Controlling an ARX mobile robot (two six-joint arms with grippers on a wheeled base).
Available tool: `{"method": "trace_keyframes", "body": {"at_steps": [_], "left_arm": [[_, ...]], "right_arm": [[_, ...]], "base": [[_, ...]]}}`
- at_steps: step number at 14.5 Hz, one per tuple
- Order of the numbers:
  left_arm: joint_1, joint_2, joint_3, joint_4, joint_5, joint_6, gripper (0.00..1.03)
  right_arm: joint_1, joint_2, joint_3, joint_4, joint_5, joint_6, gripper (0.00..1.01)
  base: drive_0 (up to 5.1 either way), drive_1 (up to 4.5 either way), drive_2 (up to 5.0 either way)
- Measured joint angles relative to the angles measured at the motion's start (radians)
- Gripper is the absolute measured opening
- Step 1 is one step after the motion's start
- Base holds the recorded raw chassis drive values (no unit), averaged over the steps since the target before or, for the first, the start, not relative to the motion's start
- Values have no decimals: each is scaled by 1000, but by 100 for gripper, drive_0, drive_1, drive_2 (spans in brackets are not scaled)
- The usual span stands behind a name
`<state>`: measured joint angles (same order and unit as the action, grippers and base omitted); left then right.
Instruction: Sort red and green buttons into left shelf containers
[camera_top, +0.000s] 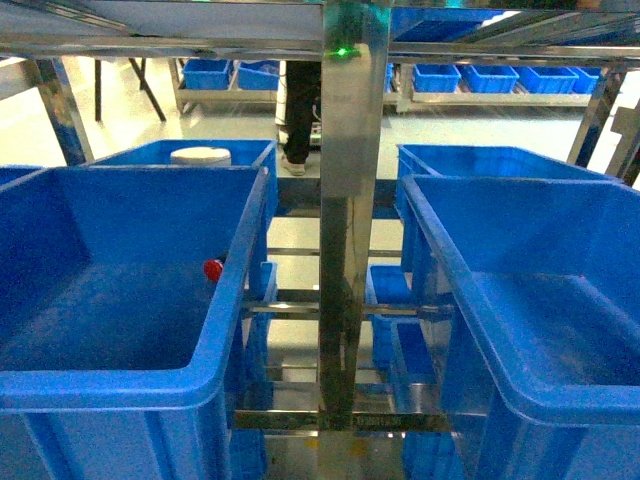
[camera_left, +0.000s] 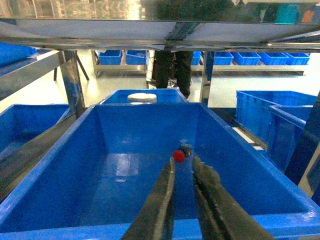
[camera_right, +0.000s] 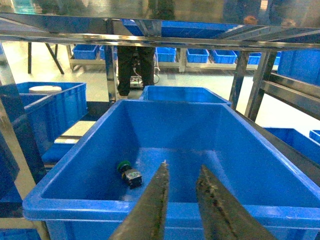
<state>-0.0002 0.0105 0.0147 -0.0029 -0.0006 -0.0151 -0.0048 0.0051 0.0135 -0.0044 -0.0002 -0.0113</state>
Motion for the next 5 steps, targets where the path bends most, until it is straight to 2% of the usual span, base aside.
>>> {"method": "trace_keyframes", "body": {"at_steps": [4,5], "left_arm": [[0,0,0,0,0,0,84],[0,0,0,0,0,0,98]], "right_arm": [[0,0,0,0,0,0,88],[0,0,0,0,0,1,100]], "base": [[0,0,0],[0,0,0]]}}
